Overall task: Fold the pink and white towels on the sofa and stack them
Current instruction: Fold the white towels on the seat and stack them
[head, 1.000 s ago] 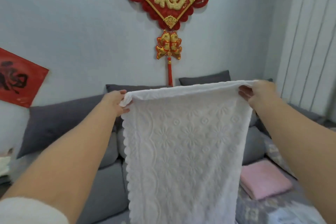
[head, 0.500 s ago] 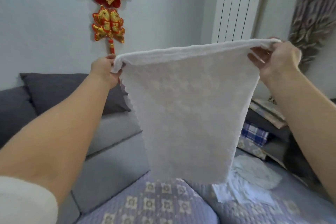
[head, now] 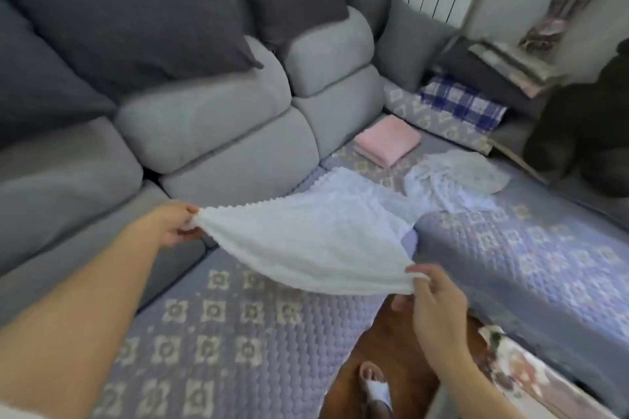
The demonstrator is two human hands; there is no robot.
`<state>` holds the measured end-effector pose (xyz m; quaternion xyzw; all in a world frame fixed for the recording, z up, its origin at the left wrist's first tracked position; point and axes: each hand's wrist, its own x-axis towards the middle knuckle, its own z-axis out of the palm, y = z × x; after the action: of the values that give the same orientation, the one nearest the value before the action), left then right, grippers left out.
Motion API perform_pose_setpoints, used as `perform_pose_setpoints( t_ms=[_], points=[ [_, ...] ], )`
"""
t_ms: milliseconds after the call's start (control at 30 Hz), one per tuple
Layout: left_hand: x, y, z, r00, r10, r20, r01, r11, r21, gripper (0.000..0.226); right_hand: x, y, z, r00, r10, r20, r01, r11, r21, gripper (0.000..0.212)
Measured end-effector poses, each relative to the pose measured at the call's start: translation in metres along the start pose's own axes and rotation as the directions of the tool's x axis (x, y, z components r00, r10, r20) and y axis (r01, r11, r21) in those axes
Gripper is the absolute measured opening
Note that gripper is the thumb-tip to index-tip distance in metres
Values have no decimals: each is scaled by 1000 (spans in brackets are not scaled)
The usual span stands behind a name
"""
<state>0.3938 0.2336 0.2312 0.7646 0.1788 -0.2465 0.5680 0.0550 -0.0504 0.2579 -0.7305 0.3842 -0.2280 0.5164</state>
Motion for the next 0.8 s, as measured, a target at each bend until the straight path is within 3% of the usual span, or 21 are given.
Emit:
perform_pose_setpoints(
  t_ms=[133, 233, 333, 400, 467, 567, 633, 700, 733, 800],
  points=[
    [53, -101, -49, 989, -36, -143, 49, 995, 88, 28, -60, 45, 49, 913, 298, 278, -279, 954, -108, 23],
    [65, -142, -82, 976, -19, -215, 75, 963, 259, 17, -83, 71, 78, 758, 480, 442, -410, 877, -250, 17],
    [52, -168, -115, 976, 42, -215, 61, 892, 449, 32, -104, 86, 105, 502, 605, 618, -428, 795, -430, 8],
    [45, -190, -140, 977, 38, -210, 81, 843, 532, 34, -121, 89, 128, 256, 670, 697, -414, 728, -547, 17],
    [40, -215, -165, 969, 52, -242, 105, 799, 593, 31, -140, 91, 153, 46, 693, 720, -308, 695, -649, 26],
    [33, -253, -199, 948, 96, -304, 135, 744, 655, 34, -169, 105, 192, -147, 709, 690, -131, 678, -724, 47],
    [31, -276, -212, 945, 104, -309, 157, 686, 710, 37, -185, 115, 219, -209, 723, 659, 55, 682, -730, 59],
    [38, -302, -222, 944, 93, -315, 183, 648, 739, 38, -193, 126, 240, -235, 692, 683, 228, 722, -653, 56],
    [42, -313, -226, 943, 77, -324, 209, 621, 756, 36, -191, 128, 250, -224, 667, 710, 286, 742, -606, 50],
    [64, -352, -237, 928, 3, -373, 306, 565, 766, 34, -176, 146, 264, -117, 680, 724, 278, 722, -633, 40]
  ],
)
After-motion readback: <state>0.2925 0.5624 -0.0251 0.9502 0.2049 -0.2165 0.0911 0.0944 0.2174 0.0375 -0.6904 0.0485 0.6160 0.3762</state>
